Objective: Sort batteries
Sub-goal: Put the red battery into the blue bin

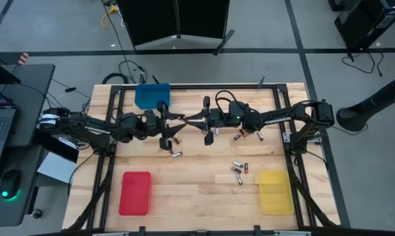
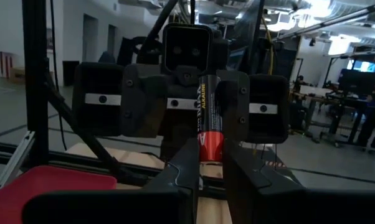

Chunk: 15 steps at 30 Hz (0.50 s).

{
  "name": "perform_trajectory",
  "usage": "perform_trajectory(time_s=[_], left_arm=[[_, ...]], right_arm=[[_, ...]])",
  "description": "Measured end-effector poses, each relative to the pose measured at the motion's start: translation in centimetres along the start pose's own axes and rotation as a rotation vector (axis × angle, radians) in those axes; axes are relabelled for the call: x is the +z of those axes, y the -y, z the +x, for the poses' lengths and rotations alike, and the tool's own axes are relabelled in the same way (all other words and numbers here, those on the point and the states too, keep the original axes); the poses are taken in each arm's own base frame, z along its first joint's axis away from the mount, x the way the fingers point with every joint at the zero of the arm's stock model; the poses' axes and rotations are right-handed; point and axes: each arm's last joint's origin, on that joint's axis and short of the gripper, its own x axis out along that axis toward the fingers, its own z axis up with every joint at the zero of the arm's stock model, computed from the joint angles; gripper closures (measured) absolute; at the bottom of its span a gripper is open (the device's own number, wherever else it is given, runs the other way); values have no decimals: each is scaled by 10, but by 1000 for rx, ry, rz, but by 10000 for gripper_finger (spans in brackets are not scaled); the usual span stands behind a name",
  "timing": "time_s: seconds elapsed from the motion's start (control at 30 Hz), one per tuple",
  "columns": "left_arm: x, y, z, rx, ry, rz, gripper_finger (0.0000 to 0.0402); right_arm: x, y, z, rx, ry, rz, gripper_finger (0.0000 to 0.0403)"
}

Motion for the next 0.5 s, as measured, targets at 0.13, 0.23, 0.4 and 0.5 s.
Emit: perform_trajectory(time_s=[0.13, 0.23, 0.4, 0.5], left_arm=[[0, -1, 0, -27, 2, 2, 255], [0, -3, 0, -21, 2, 4, 293], [-1, -8, 0, -8, 1, 9, 347], [-1, -10, 0, -2, -2, 13, 347]], right_arm=[[0, 0, 0, 2, -3, 0, 345], [0, 0, 0, 2, -3, -1, 345], [-1, 0, 0, -4, -7, -7, 345], [-1, 1, 0, -7, -10, -6, 332]])
